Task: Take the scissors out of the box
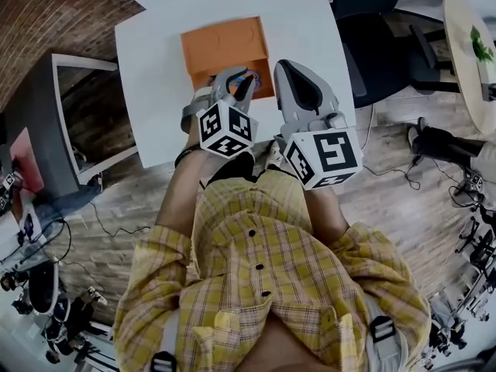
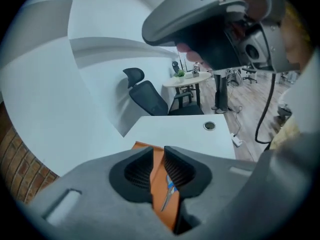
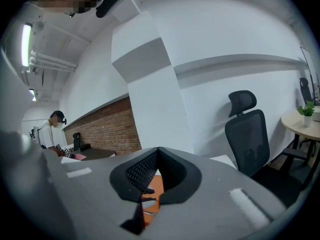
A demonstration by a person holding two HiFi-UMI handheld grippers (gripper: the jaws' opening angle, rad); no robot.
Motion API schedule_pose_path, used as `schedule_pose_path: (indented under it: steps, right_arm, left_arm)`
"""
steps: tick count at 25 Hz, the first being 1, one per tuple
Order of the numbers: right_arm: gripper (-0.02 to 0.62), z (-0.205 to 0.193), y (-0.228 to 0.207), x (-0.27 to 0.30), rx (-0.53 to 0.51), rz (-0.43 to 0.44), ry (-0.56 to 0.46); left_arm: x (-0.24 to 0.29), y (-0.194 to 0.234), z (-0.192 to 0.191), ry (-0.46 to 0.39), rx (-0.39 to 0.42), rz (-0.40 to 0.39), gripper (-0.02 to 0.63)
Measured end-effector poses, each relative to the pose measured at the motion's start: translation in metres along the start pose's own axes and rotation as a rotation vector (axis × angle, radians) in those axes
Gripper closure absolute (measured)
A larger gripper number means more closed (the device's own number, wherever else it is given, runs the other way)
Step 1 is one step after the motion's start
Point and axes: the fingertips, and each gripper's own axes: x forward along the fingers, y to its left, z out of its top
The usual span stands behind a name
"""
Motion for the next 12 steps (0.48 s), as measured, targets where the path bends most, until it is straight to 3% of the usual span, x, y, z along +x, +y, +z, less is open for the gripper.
schedule_pose_path:
  steps: [7, 12]
  right_arm:
    - [0.589, -0.005, -0.009, 0.002, -0.003, -0.025, 0.007]
    - [0.589, -0.007, -0.013, 0.002, 0.003, -0.036, 0.011]
  left_arm:
    - [0.028, -0.013, -0.021, 0.083, 0.161, -0.073, 0.538]
    - [0.048, -0.025, -0.040, 0.117, 0.204, -0.131, 0.520]
